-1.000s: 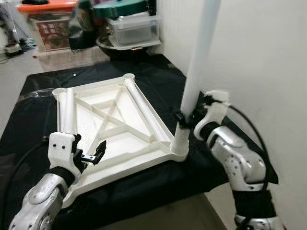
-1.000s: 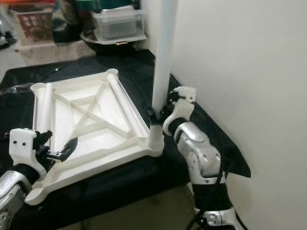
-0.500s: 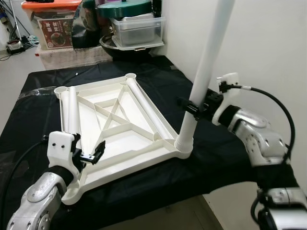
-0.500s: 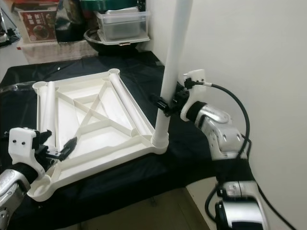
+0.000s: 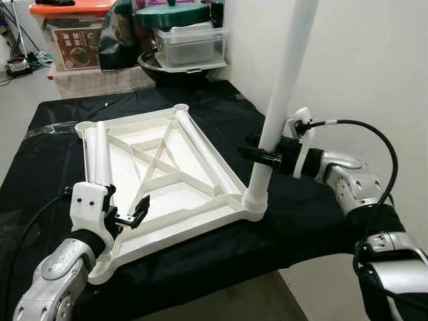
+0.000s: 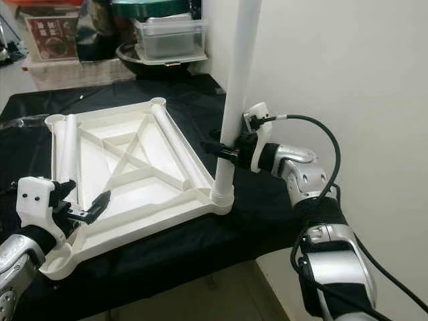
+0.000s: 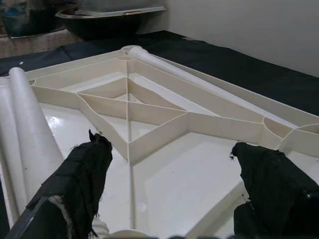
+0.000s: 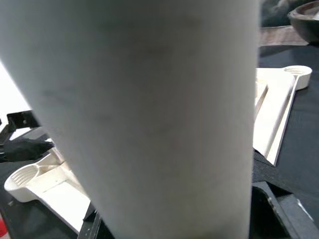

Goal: Building children table

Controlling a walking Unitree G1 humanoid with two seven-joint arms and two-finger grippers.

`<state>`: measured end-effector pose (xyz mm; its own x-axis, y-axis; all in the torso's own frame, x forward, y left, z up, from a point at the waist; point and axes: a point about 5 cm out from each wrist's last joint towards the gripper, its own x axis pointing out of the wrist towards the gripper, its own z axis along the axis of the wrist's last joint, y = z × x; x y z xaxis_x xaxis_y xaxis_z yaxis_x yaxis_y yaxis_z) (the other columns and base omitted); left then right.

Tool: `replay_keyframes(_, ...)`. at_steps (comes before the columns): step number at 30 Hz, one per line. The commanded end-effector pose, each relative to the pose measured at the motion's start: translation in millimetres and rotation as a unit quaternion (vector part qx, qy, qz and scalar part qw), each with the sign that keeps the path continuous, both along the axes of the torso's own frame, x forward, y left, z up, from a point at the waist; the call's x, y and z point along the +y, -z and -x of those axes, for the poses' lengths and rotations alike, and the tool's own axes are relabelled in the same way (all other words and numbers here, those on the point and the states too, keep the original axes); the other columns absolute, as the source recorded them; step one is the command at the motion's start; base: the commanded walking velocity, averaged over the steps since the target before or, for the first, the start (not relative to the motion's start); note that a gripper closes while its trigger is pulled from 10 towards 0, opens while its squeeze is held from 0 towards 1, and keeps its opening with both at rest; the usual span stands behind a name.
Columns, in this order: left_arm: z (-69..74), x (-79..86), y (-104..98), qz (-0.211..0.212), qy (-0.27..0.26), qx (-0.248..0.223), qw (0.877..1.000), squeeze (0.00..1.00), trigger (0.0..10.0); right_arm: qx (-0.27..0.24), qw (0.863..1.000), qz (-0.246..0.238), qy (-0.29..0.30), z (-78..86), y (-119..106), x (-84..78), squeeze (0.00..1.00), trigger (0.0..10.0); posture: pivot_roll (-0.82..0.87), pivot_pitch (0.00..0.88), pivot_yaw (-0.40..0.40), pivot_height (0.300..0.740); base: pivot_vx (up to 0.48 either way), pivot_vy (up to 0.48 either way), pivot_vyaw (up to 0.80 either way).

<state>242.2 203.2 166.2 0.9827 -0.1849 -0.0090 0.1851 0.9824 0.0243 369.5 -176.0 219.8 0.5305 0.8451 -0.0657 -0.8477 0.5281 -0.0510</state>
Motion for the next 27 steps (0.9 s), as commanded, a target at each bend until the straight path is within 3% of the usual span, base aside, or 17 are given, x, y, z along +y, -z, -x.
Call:
replay_keyframes(1, 0.1, 1.7, 3.6, -0.007, 0.001, 0.008, 1.0, 0.0, 10.0, 0.035, 0.999, 0.018, 0.003, 0.1, 18.7, -1.6, 0.0, 0.0, 0.04, 0.0, -0.031, 0.74, 0.0, 0.0, 0.0)
replay_keyframes(4, 0.0, -0.1, 4.3, -0.006, 0.004, 0.009, 1.0, 0.0, 10.0, 0.057, 0.994, 0.002, 0.093, -10.0, 28.4, -7.5, 0.0, 0.0, 0.05, 0.0, -0.037, 0.74, 0.0, 0.0, 0.0)
replay_keyframes(6, 0.1, -0.3, 4.4, -0.007, 0.004, 0.009, 1.0, 0.0, 10.0, 0.057, 0.992, 0.006, 0.111, -12.3, 30.7, -8.1, 0.0, 0.0, 0.05, 0.0, -0.037, 0.74, 0.0, 0.0, 0.0)
replay_keyframes(7, 0.6, -0.1, 4.1, -0.007, 0.004, 0.008, 1.0, 0.0, 10.0, 0.067, 0.979, 0.01, 0.195, -17.1, 39.1, -7.0, 0.0, 0.0, 0.04, 0.0, -0.042, 0.74, 0.0, 0.0, 0.0)
replay_keyframes(9, 0.6, -0.1, 4.1, -0.007, 0.004, 0.008, 1.0, 0.0, 10.0, 0.067, 0.979, 0.01, 0.195, -17.1, 39.1, -7.0, 0.0, 0.0, 0.04, 0.0, -0.042, 0.74, 0.0, 0.0, 0.0)
replay_keyframes(10, 1.3, 0.3, 3.9, -0.008, 0.003, 0.008, 1.0, 0.0, 10.0, 0.083, 0.956, 0.013, 0.28, -20.3, 47.8, -7.5, 0.0, 0.0, 0.04, 0.0, -0.045, 0.74, 0.0, 0.0, 0.0)
replay_keyframes(12, 2.1, 0.5, 2.3, -0.005, -0.003, 0.005, 1.0, 0.0, 10.0, 0.11, 0.901, 0.01, 0.419, -3.2, 70.2, 7.7, 0.0, 0.0, 0.05, 0.0, -0.042, 0.74, 0.0, 0.0, 0.0)
replay_keyframes(13, 2.3, 0.5, 1.9, -0.004, -0.004, 0.005, 1.0, 0.0, 10.0, 0.114, 0.889, 0.007, 0.444, 3.5, 73.7, 9.7, 0.0, 0.0, 0.05, 0.0, -0.042, 0.74, 0.0, 0.0, 0.0)
replay_keyframes(14, 2.2, -0.1, 1.2, -0.004, -0.004, 0.004, 1.0, 0.0, 10.0, 0.132, 0.882, -0.008, 0.452, 15.9, 79.2, 23.6, 0.0, 0.0, 0.05, 0.0, -0.03, 0.74, 0.0, 0.0, 0.0)
replay_keyframes(15, 2.2, -0.1, 1.2, -0.004, -0.004, 0.004, 1.0, 0.0, 10.0, 0.132, 0.882, -0.008, 0.452, 15.9, 79.2, 23.6, 0.0, 0.0, 0.05, 0.0, -0.03, 0.74, 0.0, 0.0, 0.0)
replay_keyframes(16, 1.5, -0.9, 0.7, -0.002, -0.003, 0.005, 1.0, 0.0, 10.0, 0.154, 0.884, -0.029, 0.44, 30.4, 82.1, 48.5, 0.0, 0.0, 0.05, 0.0, -0.018, 0.74, 0.0, 0.0, 0.0)
replay_keyframes(17, 1.1, -1.1, 0.5, -0.001, -0.003, 0.006, 1.0, 0.0, 10.0, 0.16, 0.886, -0.034, 0.433, 34.3, 81.7, 57.6, 0.0, 0.0, 0.05, 0.0, -0.017, 0.74, 0.0, 0.0, 0.0)
replay_keyframes(24, -1.0, -0.5, 0.4, -0.004, -0.002, 0.009, 1.0, 0.0, 10.0, 0.143, 0.889, -0.042, 0.432, 30.2, 74.3, 66.9, 0.0, 0.0, 0.04, 0.0, -0.011, 0.74, 0.0, 0.0, 0.0)
replay_keyframes(25, -3.0, 0.2, -0.3, -0.005, -0.001, 0.009, 1.0, 0.0, 10.0, 0.134, 0.899, -0.04, 0.415, 23.6, 67.8, 71.5, 0.0, 4.4, 0.04, 0.0, -0.008, 0.74, 0.0, 0.0, 0.0)
replay_keyframes(26, -4.9, 0.5, -1.2, -0.006, 0.0, 0.008, 1.0, 0.0, 10.0, 0.121, 0.905, -0.054, 0.405, 17.1, 57.9, 73.1, 0.81, 10.0, 0.04, 0.0, -0.011, 0.74, 0.0, 0.0, 0.0)
replay_keyframes(27, -4.9, 0.5, -1.2, -0.006, 0.0, 0.008, 1.0, 0.0, 10.0, 0.121, 0.905, -0.054, 0.405, 17.1, 57.9, 73.1, 0.81, 10.0, 0.04, 0.0, -0.011, 0.74, 0.0, 0.0, 0.0)
